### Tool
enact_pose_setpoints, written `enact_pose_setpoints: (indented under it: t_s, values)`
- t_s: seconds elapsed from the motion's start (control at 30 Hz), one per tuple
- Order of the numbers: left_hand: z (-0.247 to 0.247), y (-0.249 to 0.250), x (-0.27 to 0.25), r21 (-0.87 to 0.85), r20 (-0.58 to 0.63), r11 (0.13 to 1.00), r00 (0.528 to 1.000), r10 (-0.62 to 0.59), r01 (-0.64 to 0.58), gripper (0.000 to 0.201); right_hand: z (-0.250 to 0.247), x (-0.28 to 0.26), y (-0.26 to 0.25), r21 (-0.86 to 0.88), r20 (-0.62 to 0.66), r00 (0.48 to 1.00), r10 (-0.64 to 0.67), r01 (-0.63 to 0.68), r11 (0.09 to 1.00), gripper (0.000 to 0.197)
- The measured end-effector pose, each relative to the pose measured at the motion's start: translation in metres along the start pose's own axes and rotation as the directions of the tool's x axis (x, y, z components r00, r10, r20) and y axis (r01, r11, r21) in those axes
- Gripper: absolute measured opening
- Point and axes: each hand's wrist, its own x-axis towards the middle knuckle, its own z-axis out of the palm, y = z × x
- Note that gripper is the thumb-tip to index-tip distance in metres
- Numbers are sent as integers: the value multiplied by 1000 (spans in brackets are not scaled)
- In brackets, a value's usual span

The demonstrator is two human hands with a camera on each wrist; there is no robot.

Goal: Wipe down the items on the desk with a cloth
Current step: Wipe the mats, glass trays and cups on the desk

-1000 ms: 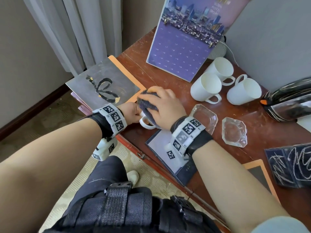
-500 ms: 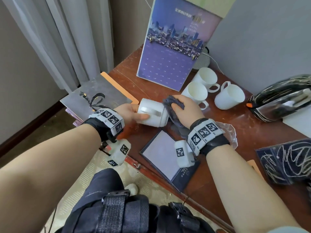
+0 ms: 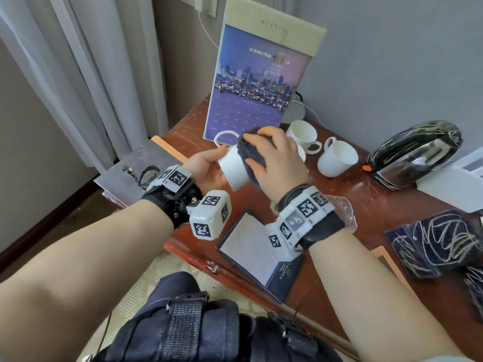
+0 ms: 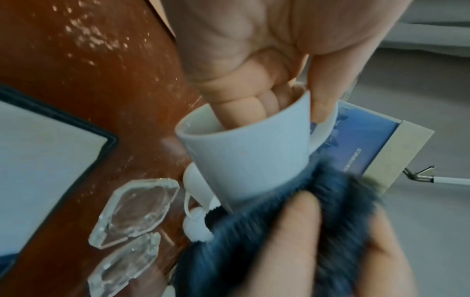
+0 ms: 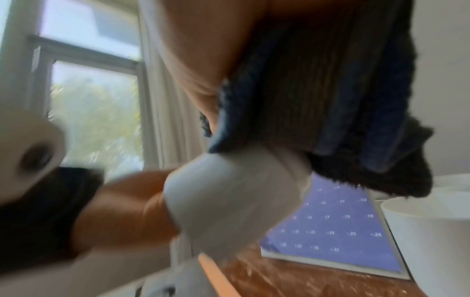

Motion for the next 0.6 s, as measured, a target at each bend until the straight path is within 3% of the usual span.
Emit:
enact_pose_setpoints:
  t_s: [0.1, 0.2, 0.27, 0.33, 0.4, 0.43, 0.47, 0.5, 0.53, 0.57, 0.6]
  values:
    - [-3, 4, 1, 3, 19, 1000, 1000, -14, 14, 31, 17, -10, -16, -93, -8, 990, -138, 137, 986, 35]
    - [-10, 13, 1, 115, 46, 989, 994, -98, 92, 40, 30, -19, -18, -110, 98, 958, -270, 280, 954, 40]
    - [-7, 17, 2, 173, 9, 980, 995, -101, 98, 36, 26, -22, -15, -85, 181, 958, -224, 242, 967, 36]
    - [-5, 21, 11, 274, -94, 961, 996, -3, 28, 29, 17, -23, -8, -43, 238, 965, -108, 121, 992, 36]
    - [-4, 27, 21, 492, -141, 870, 983, 115, -31, 26, 6, -28, 2, -23, 272, 961, 54, -49, 999, 39]
    - [-2, 32, 25, 683, -118, 729, 979, 165, -41, 20, 1, -32, 8, -15, 271, 955, 122, -123, 992, 39]
    - [0, 36, 29, 872, -58, 487, 980, 189, -42, 18, -5, -37, 13, -12, 250, 952, 179, -181, 983, 39]
    - [5, 40, 30, 981, 11, 188, 985, 173, -44, 25, -10, -41, 16, -13, 233, 944, 233, -237, 971, 39]
    - [11, 42, 31, 995, 75, -82, 987, 144, -64, 25, -16, -45, 20, -18, 220, 934, 281, -284, 959, 39]
    - [20, 42, 31, 953, 130, -287, 986, 99, -97, 22, -21, -50, 22, -21, 210, 921, 327, -330, 944, 39]
    - [25, 42, 36, 890, 159, -440, 986, 50, -121, 26, -28, -55, 24, -22, 201, 908, 368, -372, 928, 39]
